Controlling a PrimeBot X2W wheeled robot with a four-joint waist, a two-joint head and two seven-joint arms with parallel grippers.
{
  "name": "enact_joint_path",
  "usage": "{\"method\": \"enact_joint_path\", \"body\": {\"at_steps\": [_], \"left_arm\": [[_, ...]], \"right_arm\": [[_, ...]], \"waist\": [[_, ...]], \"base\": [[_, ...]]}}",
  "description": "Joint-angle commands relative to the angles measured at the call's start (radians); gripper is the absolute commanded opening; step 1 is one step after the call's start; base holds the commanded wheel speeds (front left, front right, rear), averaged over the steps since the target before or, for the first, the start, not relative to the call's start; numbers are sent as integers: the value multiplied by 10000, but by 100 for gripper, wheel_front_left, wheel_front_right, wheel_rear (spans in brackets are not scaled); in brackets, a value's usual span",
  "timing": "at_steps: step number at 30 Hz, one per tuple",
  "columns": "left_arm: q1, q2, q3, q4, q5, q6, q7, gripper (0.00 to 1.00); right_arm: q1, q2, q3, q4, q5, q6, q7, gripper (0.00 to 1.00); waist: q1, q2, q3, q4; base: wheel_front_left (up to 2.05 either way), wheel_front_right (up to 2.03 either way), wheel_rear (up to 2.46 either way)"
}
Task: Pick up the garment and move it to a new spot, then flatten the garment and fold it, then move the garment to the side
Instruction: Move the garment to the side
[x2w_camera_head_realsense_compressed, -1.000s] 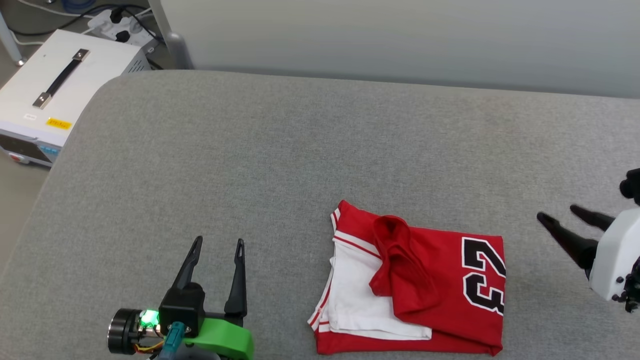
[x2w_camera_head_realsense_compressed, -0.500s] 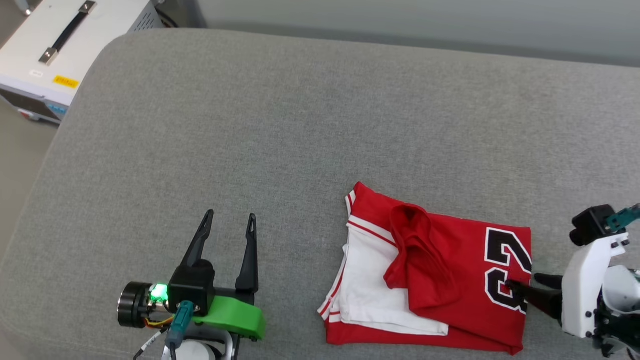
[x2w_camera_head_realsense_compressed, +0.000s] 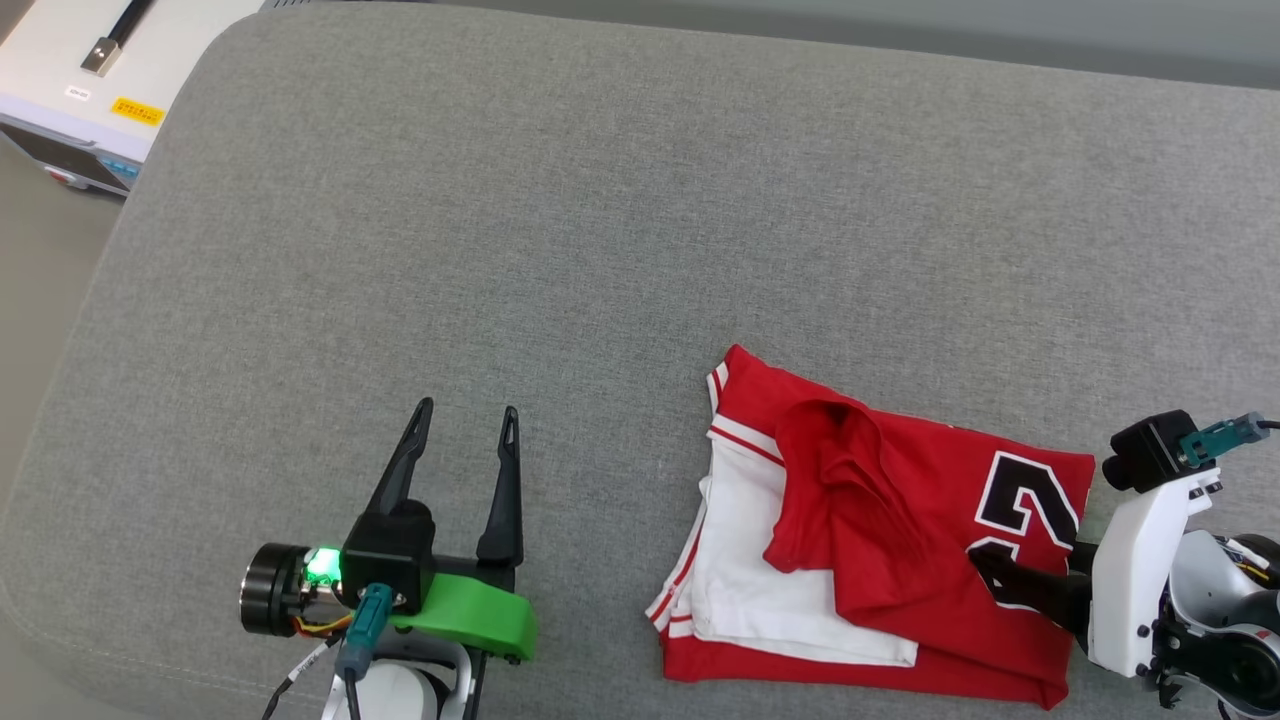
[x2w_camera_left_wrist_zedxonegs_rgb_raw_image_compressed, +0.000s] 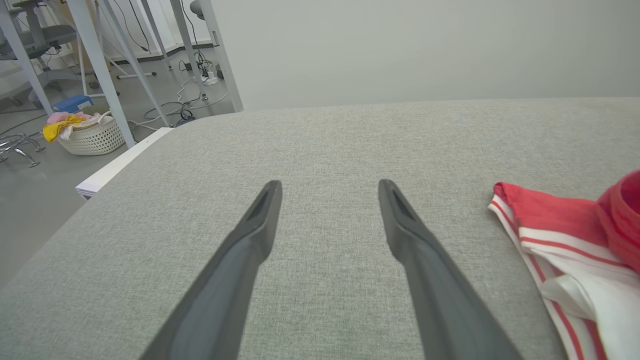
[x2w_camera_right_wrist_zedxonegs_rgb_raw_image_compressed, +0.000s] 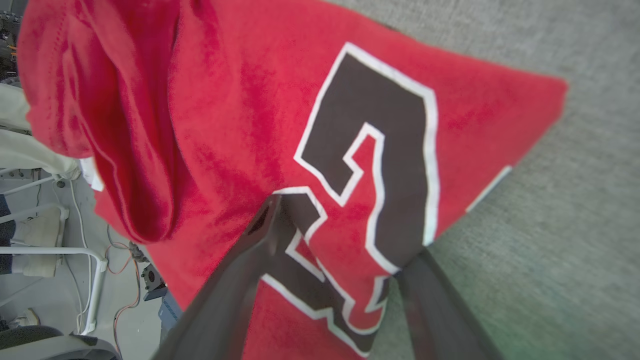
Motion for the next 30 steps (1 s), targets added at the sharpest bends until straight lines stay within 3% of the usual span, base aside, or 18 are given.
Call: {"method": "enact_joint_path", "body": {"at_steps": [1, 12, 21, 30], "left_arm": [[-165, -54, 17, 37, 7, 7, -59, 100], [61, -56, 124, 102, 24, 52, -59, 100], [346, -17, 294, -19, 38, 108, -59, 100], [91, 108, 368, -229, 164, 102, -59, 100]], "right_arm": [[111, 197, 469, 296, 100, -7, -76, 0], [-835, -667, 788, -470, -257, -7, -1634, 0], [-1711, -1868, 1093, -1410, -1189, -7, -1959, 0], [-2229, -2542, 694, -1676, -1434, -7, -1749, 0]], "waist": [[0, 0, -51, -38], [0, 0, -548, -525], [0, 0, -739, -1905], [0, 0, -262, -3159]], "base": [[0, 0, 0], [0, 0, 0], [0, 0, 0], [0, 0, 0]]}}
